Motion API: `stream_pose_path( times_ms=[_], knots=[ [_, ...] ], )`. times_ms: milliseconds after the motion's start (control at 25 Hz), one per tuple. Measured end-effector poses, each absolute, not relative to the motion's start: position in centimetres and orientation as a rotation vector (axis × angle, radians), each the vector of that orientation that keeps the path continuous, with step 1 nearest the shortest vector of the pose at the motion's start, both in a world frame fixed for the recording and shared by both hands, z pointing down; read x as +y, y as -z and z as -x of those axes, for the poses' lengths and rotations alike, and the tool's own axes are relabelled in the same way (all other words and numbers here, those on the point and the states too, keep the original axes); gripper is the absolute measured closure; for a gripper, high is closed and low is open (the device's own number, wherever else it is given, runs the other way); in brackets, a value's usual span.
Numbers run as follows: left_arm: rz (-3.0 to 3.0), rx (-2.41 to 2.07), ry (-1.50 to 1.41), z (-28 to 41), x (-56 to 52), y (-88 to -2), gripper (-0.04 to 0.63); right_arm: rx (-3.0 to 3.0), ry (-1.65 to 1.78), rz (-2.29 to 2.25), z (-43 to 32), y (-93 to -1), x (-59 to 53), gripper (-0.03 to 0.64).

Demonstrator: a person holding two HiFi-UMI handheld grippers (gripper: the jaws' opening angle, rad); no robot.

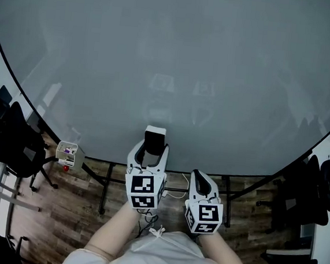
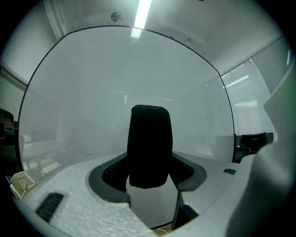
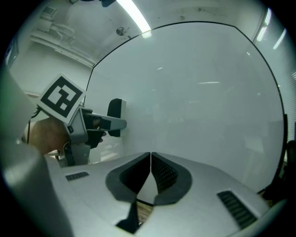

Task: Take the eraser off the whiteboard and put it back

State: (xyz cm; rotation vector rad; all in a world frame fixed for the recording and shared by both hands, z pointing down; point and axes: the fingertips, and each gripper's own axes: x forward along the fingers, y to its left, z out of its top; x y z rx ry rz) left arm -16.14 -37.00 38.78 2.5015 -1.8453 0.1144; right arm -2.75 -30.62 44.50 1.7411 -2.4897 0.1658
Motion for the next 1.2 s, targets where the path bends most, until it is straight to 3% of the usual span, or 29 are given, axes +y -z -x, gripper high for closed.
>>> stream_pose_path(
  times_ms=[1200],
  knots=[
    [-2.43,-1.887,-0.082,15.5,-34.8,-40.4,0.313,-2.487,-0.209,-1.725,1.7,-45.5,-30.7,0.589]
  ],
)
